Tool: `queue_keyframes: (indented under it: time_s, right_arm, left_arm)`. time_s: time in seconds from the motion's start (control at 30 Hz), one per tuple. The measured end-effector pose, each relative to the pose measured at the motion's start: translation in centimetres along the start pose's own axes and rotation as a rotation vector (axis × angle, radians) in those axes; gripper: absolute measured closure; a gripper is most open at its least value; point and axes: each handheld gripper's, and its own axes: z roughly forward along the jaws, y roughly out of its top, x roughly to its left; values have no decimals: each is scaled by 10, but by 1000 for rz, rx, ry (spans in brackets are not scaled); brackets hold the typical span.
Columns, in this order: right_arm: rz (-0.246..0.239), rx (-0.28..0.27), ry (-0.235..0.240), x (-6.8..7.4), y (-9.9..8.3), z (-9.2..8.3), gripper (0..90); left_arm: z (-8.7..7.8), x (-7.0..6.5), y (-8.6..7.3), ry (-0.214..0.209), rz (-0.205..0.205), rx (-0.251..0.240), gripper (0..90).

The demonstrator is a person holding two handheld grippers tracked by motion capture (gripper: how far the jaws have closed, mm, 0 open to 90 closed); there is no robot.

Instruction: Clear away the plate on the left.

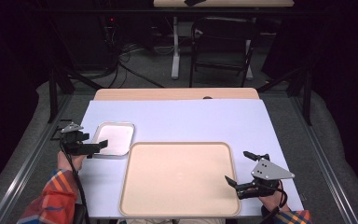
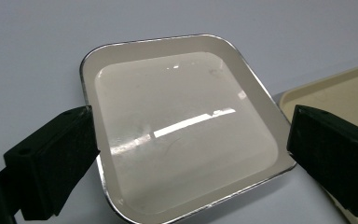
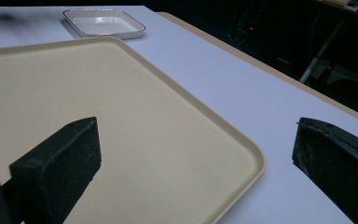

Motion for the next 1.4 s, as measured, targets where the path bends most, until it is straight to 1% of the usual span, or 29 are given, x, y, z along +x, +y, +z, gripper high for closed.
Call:
queue_keyframes:
  time_s: [0.07,0.13,0.17,0.23,0.3,0.33,0.4,0.47,0.57,0.6,0.63,0.67,0.7,0.77,0.83,0.9,1.03,1.13,1.3,1.4]
  right_arm:
    - [-1,2,-2,0,0,0,5]
    - [-3,6,-5,0,0,1,10]
    - [-4,8,-5,0,0,1,11]
    - [-5,10,-2,0,0,1,11]
    - [-6,12,-3,0,0,1,11]
    - [-5,12,-3,0,0,1,11]
    - [-2,12,-4,0,0,1,11]
    - [-3,10,-5,-1,0,1,11]
    - [-2,12,-7,-1,0,1,12]
    - [-2,12,-7,-1,0,1,12]
    - [-1,13,-5,0,0,1,12]
    - [-1,15,-5,0,0,1,12]
    - [-1,16,-5,0,0,1,12]
    - [-2,17,-4,-1,0,1,13]
    - [1,19,-3,0,0,2,13]
    - [-1,22,-4,0,-1,2,14]
    - [-4,23,-5,0,-1,2,15]
    - [-3,24,-5,0,-1,2,15]
    - [0,27,-8,0,-1,2,17]
    - [0,29,-10,0,-1,2,23]
  left_arm:
    - [3,3,0,9,-4,8,30]
    - [6,5,0,35,2,32,54]
    - [8,7,0,36,2,40,68]
    - [10,8,-1,51,1,55,95]
    - [11,11,-1,62,-7,63,130]
    - [12,12,-1,79,-11,73,148]
    - [14,15,-2,84,-19,78,160]
    - [16,17,-2,99,-21,88,211]
    - [18,22,-1,88,-56,94,266]
    - [18,25,-1,86,-88,72,281]
    - [18,28,-1,78,-107,69,303]
    - [18,31,-1,89,-125,67,330]
    - [19,34,-1,104,-134,67,351]
    - [21,37,-3,97,-145,88,381]
    - [24,39,-4,107,-151,101,424]
    - [25,39,-5,109,-155,107,456]
    - [30,39,-4,122,-144,130,525]
    - [31,39,-4,139,-138,131,566]
    - [31,39,-4,139,-137,129,645]
    - [31,39,-4,146,-127,134,685]
